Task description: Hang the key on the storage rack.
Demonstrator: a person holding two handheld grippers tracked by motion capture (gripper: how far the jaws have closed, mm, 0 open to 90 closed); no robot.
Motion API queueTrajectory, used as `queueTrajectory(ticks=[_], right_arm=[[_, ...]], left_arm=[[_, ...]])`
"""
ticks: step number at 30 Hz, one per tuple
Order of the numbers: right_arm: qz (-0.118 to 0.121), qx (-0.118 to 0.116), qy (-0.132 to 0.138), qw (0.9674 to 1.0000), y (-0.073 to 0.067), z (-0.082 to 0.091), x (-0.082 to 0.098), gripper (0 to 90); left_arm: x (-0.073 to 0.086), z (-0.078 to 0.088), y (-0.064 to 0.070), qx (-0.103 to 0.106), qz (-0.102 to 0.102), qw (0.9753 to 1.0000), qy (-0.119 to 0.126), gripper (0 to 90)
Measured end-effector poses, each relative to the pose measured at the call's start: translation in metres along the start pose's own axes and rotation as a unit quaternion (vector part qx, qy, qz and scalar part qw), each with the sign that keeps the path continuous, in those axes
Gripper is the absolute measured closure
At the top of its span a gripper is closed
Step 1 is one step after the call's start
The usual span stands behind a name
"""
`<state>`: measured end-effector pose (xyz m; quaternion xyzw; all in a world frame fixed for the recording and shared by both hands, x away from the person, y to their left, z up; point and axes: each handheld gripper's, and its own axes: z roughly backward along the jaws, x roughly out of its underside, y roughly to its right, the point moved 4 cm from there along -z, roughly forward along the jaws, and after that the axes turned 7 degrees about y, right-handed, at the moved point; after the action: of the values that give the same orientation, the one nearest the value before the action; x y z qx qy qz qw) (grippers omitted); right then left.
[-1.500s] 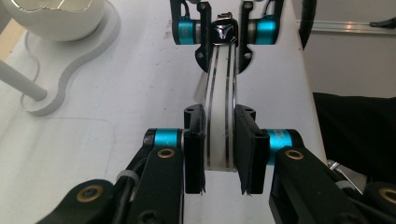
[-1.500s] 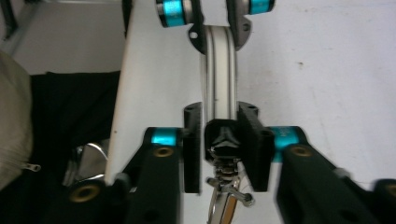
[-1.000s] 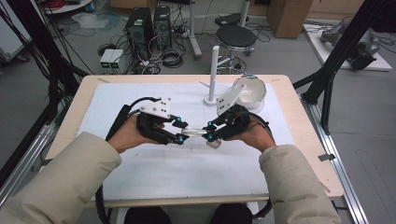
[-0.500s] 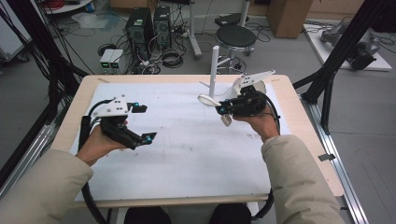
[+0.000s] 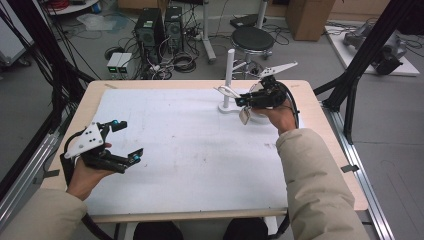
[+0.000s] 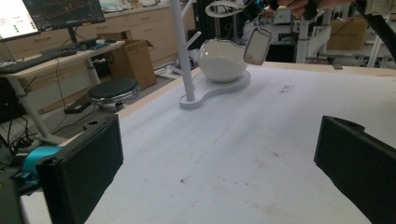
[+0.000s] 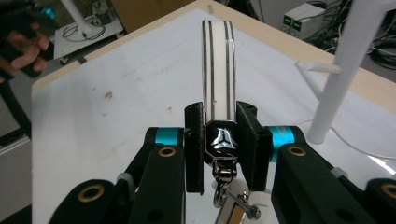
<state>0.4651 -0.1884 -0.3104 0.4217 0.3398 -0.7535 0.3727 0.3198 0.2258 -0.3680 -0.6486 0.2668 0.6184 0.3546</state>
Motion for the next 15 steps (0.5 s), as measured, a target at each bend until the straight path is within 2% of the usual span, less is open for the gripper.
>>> queueTrajectory(ticks=[4, 6, 10, 13, 15], right_arm=[[-0.014, 0.012, -0.004, 0.9998, 0.012, -0.005, -0.004, 74.4], [-0.015, 0.013, -0.009, 0.9998, 0.015, -0.008, -0.004, 74.4], [-0.021, 0.019, -0.013, 0.9995, 0.023, -0.017, -0.002, 74.4], [-0.032, 0.026, -0.02, 0.9989, 0.03, -0.021, 0.002, 74.4], [-0.033, 0.033, -0.019, 0.9988, 0.033, -0.023, 0.002, 74.3]], left_arm=[[0.016, 0.009, -0.002, -0.018, 0.034, 0.9992, 0.013, 1.7], [0.024, 0.013, -0.002, -0.03, 0.049, 0.998, 0.025, 1.7], [0.042, 0.02, -0.001, -0.05, 0.067, 0.9957, 0.038, 1.7], [0.054, 0.025, 0.001, -0.062, 0.061, 0.9953, 0.043, 1.7], [0.058, 0.029, 0.003, -0.069, 0.056, 0.9945, 0.056, 1.7]])
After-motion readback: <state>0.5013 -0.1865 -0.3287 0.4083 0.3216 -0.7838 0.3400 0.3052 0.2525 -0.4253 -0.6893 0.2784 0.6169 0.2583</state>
